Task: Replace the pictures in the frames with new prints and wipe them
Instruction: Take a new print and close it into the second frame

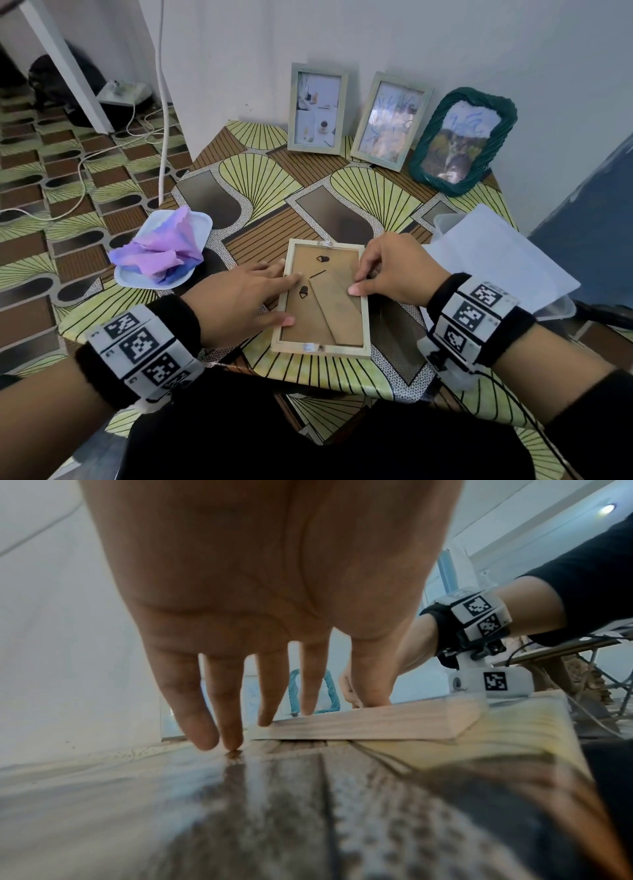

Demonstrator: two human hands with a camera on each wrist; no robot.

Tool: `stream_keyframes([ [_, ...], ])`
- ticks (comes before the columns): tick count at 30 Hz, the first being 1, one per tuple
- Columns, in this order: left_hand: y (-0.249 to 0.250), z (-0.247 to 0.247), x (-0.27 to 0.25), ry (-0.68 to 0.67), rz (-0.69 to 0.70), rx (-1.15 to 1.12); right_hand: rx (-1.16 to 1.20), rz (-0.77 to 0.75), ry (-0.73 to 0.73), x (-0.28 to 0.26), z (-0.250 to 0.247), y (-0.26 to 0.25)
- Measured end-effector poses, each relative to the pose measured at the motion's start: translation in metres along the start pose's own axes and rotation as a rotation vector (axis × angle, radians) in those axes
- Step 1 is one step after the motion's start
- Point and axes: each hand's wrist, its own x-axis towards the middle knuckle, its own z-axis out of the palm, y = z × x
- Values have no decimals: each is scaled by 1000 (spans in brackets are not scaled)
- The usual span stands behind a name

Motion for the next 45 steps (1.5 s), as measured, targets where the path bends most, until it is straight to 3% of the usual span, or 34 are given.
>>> stream_keyframes([
  [4,7,1,-11,139,-13,-10,-58,-98,24,-3,0,1],
  [8,15,-2,-39,231,150,-34,-146,-242,127,4,-1,-1],
  [15,17,12,-81,40,230,128,-391,-228,-256,15,12,-1],
  [24,-5,-1,-66,-71,8,302,-627,-133,-159,-18,7,-14],
  [34,-37,-10,-16,-90,-82,175,-437,-140,-68,-70,8,-18],
  [41,-37,-6,-9,-94,-117,124,-336,-120,-14,-79,7,-18],
  [45,-33,-6,-19,70,-133,61,-267,-82,47,-72,2,-16],
])
